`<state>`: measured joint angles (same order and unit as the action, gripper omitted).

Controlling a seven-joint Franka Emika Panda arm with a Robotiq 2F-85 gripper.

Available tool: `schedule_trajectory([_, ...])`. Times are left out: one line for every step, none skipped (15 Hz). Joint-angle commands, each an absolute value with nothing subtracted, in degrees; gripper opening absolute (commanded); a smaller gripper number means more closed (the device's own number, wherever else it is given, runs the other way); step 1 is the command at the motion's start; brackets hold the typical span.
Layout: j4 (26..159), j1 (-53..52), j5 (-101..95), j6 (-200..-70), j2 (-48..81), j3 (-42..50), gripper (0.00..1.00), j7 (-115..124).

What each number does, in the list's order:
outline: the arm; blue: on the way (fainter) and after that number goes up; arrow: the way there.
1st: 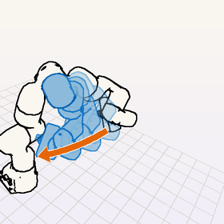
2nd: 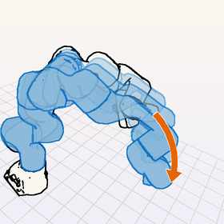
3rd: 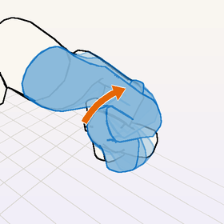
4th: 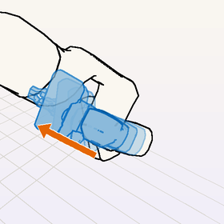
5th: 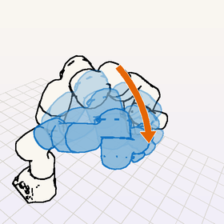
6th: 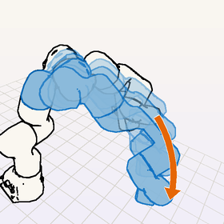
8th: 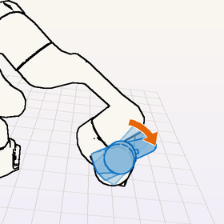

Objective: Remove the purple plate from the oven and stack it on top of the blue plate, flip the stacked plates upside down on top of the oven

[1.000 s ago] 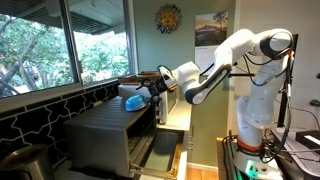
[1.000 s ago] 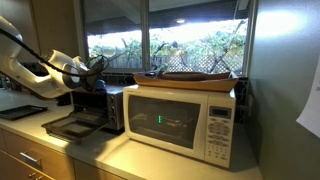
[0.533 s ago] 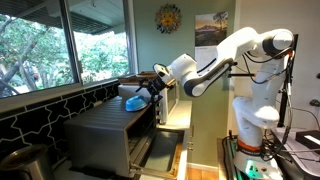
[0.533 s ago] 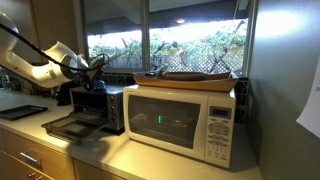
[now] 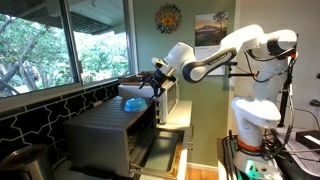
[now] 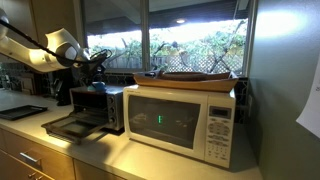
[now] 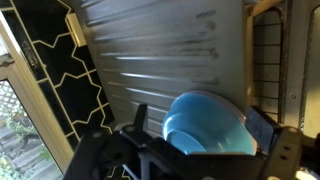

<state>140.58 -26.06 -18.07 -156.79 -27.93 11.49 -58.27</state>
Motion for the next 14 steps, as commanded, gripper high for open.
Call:
schedule_trajectory([138.34,-21.94,-12.85,-149.42,-29.29,7.62,1.00,-59.56])
schedule_trajectory([137.52,-20.85,-11.91,-147.35,-29.54,6.68,1.00,-58.47])
schedule_trajectory([136.36,-18.87,-11.72,-144.92,-29.79,4.99,1.00,-55.98])
schedule_trajectory([135.26,-17.53,-11.07,-142.32,-30.09,3.71,1.00,-53.61])
schedule_trajectory([133.93,-16.66,-9.79,-139.50,-30.56,2.64,1.00,-50.72])
schedule_trajectory([132.71,-15.74,-9.13,-137.12,-30.87,1.63,1.00,-48.15])
schedule_trajectory([131.51,-15.54,-7.80,-134.78,-31.32,0.99,1.00,-45.84])
schedule_trajectory([130.25,-15.23,-6.75,-132.68,-31.59,0.31,1.00,-43.23])
schedule_trajectory([128.97,-15.04,-5.72,-130.83,-31.70,-0.27,1.00,-40.61])
schedule_trajectory([128.01,-14.42,-5.51,-129.43,-32.00,-1.19,1.00,-37.29])
schedule_trajectory([127.09,-14.17,-5.07,-127.88,-32.28,-1.74,1.00,-34.31])
schedule_trajectory([126.33,-13.44,-5.54,-126.76,-32.56,-2.63,1.00,-30.74])
schedule_trajectory([125.60,-12.91,-6.00,-125.95,-32.67,-3.30,1.00,-27.36])
schedule_trajectory([125.07,-12.47,-6.35,-125.15,-32.94,-3.83,1.00,-24.05])
